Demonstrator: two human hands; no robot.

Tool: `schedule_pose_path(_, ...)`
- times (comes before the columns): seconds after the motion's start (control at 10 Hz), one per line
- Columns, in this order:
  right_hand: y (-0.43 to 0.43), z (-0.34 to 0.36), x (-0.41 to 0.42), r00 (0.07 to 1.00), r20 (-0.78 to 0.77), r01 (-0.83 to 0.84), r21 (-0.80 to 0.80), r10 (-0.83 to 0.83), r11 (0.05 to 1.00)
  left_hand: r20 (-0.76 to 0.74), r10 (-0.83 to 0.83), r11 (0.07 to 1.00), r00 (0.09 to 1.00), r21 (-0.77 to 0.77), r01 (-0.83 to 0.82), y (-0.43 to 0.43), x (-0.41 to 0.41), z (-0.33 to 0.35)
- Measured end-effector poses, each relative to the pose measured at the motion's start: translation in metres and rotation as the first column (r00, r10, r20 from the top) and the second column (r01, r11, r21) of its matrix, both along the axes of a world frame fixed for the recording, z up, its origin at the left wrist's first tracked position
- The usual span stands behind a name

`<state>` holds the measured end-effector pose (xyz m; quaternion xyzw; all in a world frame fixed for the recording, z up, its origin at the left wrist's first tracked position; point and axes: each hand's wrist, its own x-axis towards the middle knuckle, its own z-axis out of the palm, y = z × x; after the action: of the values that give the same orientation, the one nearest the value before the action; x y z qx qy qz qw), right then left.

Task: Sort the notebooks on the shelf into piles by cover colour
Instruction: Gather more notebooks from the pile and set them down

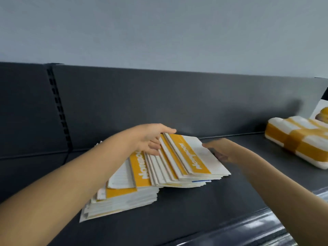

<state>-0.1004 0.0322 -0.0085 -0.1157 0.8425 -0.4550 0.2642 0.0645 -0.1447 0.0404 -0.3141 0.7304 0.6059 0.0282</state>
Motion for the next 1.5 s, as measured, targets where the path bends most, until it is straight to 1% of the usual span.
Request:
schedule_pose_path(0.1, 0.008, -0.001, -0.024, 0.993, 0.103, -0.053, -0.008, 0.053, 0.999, 0.064, 0.097, 0.995, 0.993, 0.018, -0.098, 0.010, -0.013, 0.002)
schedule_pose_path(0.2, 0.004, 0.000, -0.032, 0.959, 0.231, -0.162, -0.022, 0.163, 0.987, 0.100, 0.178, 0.983, 0.979, 0.020, -0.181, 0.024, -0.016, 0.008)
schedule_pose_path(0.3, -0.004, -0.001, -0.032, 0.927, 0.292, -0.239, -0.029, 0.237, 0.971, 0.085, 0.286, 0.954, 0.954, 0.066, -0.292, 0.033, -0.021, 0.010)
schedule_pose_path(0.4, -0.008, 0.001, -0.028, 0.907, 0.315, -0.284, -0.034, 0.280, 0.958, 0.061, 0.350, 0.931, 0.935, 0.090, -0.354, 0.043, -0.027, 0.008)
schedule_pose_path(0.5, -0.010, 0.004, -0.024, 0.900, 0.322, -0.295, -0.048, 0.294, 0.954, 0.012, 0.359, 0.929, 0.933, 0.090, -0.359, 0.046, -0.031, 0.004)
schedule_pose_path(0.6, -0.010, 0.004, -0.021, 0.902, 0.333, -0.261, -0.087, 0.275, 0.961, -0.034, 0.400, 0.911, 0.916, 0.125, -0.393, 0.042, -0.032, 0.001)
schedule_pose_path(0.8, -0.010, 0.007, -0.023, 0.880, 0.336, -0.307, -0.135, 0.335, 0.942, -0.038, 0.212, 0.975, 0.977, 0.072, -0.209, 0.057, -0.037, -0.010)
schedule_pose_path(0.9, -0.007, 0.008, -0.026, 0.886, 0.313, -0.308, -0.151, 0.341, 0.939, -0.125, 0.238, 0.970, 0.963, 0.092, -0.227, 0.058, -0.040, -0.006)
schedule_pose_path(1.0, -0.003, 0.022, -0.026, 0.895, 0.271, -0.308, -0.202, 0.355, 0.930, -0.173, 0.273, 0.959, 0.946, 0.128, -0.253, 0.052, -0.031, 0.003)
schedule_pose_path(1.1, -0.004, 0.052, -0.007, 0.871, 0.290, -0.308, -0.307, 0.396, 0.901, -0.205, 0.258, 0.958, 0.944, 0.180, -0.223, 0.045, -0.009, 0.016)
schedule_pose_path(1.2, -0.017, 0.074, 0.032, 0.874, 0.286, -0.265, -0.399, 0.393, 0.878, -0.258, 0.294, 0.952, 0.921, 0.160, -0.259, 0.033, 0.021, 0.022)
schedule_pose_path(1.3, -0.042, 0.076, 0.083, 0.877, 0.264, -0.254, -0.456, 0.402, 0.853, -0.305, 0.322, 0.947, 0.896, 0.110, -0.302, 0.004, 0.062, 0.021)
schedule_pose_path(1.4, -0.079, 0.070, 0.142, 0.847, 0.279, -0.265, -0.516, 0.452, 0.815, -0.302, 0.365, 0.930, 0.881, 0.083, -0.357, -0.032, 0.117, 0.020)
schedule_pose_path(1.5, -0.128, 0.062, 0.208, 0.799, 0.310, -0.305, -0.528, 0.515, 0.792, -0.320, 0.356, 0.933, 0.878, 0.074, -0.351, -0.074, 0.198, 0.024)
